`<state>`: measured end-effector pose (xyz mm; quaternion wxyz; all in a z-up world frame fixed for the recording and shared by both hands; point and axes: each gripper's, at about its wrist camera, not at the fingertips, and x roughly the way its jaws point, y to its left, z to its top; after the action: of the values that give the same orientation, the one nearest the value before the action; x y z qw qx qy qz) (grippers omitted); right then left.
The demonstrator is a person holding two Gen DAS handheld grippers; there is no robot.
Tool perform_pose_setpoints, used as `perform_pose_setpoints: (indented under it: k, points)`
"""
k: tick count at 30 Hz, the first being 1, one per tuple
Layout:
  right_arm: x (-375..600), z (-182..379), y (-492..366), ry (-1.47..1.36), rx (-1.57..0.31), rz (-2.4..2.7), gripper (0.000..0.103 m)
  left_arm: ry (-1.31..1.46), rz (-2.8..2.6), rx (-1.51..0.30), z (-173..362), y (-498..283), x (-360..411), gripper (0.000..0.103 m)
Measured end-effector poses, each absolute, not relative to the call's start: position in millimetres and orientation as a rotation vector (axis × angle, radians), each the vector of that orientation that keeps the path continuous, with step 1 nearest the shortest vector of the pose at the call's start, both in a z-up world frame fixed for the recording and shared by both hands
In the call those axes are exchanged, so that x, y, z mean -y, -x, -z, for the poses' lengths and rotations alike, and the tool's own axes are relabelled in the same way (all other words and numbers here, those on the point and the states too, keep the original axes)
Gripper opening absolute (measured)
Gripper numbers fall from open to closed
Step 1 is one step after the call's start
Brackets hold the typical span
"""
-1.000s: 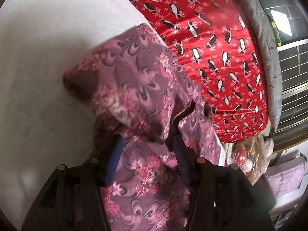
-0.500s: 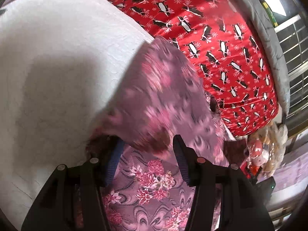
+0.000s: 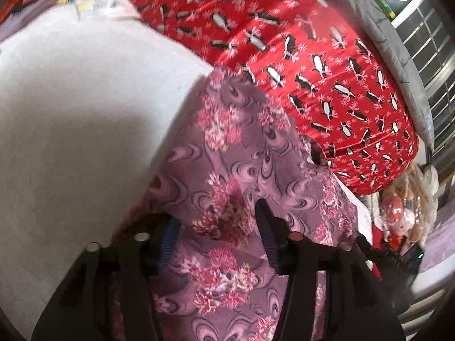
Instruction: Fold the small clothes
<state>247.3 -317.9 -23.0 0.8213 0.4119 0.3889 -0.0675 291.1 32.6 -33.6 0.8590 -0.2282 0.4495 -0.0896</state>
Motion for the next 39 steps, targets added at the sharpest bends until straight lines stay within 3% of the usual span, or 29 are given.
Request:
perform_pose_setpoints:
  k: [1,6,8,10,11,12,16,20,26,29,31,39]
  points:
    - [318,19,-253,-0.872,-0.822,0.1,0.005,0.465,0.182,-0.933,32,-290,-33,0.033]
    - [343,-11,-237,-0.893,-0.6,0.134,0.005,0.469,0.179,-0.973,41,-298,-34,0.033]
    - [350,7,-238,-0.87,-0.686,0.198,0.005,0.464,0.172,-0.998,47,-300,-32,0.033]
    - [354,46,-244,-0.86,-0.908,0.233,0.006,0.453,0.175,-0.991,45,-298,-31,0.033]
    - [355,49,-238,-0.874,-0.895,0.218,0.005,0.453,0.18,-0.988,43,-298,-30,0.033]
    - [355,37,-229,-0.847,-0.861,0.236,0.015,0.451,0.188,-0.982,42,-296,-29,0.033]
    - [340,4,-202,-0.747,-0.772,0.197,0.016,0.357,0.164,-0.978,45,-291,-17,0.034]
    - [319,40,-204,-0.664,-1.084,0.119,0.01,0.237,0.143,-1.032,41,-275,-3,0.034]
    - [307,28,-177,-0.619,-1.292,0.015,0.014,0.166,0.293,-1.244,30,-223,-19,0.034]
    - [304,14,-139,-0.569,-1.355,-0.009,0.028,0.158,0.305,-1.303,20,-191,-56,0.036]
    - [306,2,-104,-0.544,-1.342,-0.014,0.04,0.173,0.272,-1.326,15,-168,-89,0.043]
    - [317,3,17,-0.628,-1.356,0.0,0.048,0.243,0.245,-1.467,32,-92,-148,0.047]
